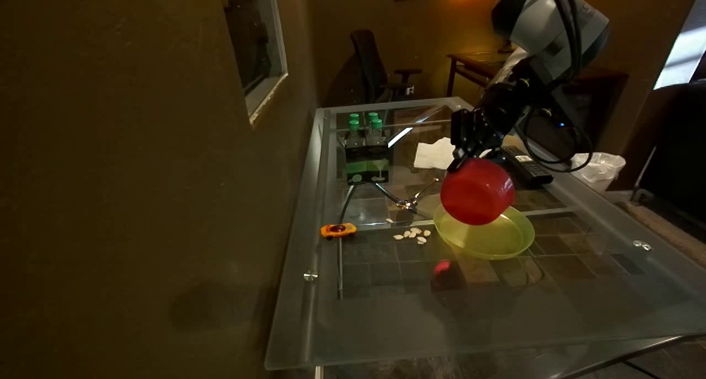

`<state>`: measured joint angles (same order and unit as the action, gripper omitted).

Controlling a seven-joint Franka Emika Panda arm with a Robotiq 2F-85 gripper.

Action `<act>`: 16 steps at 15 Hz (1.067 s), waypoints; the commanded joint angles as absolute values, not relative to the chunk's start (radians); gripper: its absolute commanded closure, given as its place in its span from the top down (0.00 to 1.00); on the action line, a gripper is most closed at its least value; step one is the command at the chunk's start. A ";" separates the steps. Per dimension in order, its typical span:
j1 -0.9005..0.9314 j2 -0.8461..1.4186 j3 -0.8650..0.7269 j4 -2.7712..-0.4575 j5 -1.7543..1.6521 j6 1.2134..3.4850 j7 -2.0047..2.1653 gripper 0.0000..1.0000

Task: Pick up the red bowl from the counter and pour it's contents on the yellow bowl

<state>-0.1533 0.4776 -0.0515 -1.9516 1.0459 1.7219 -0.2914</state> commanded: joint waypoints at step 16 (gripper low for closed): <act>-0.284 0.705 -0.081 -1.801 1.261 1.381 -0.285 0.01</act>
<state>-0.2596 0.6639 -0.0772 -1.8498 1.1970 1.4488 -0.2919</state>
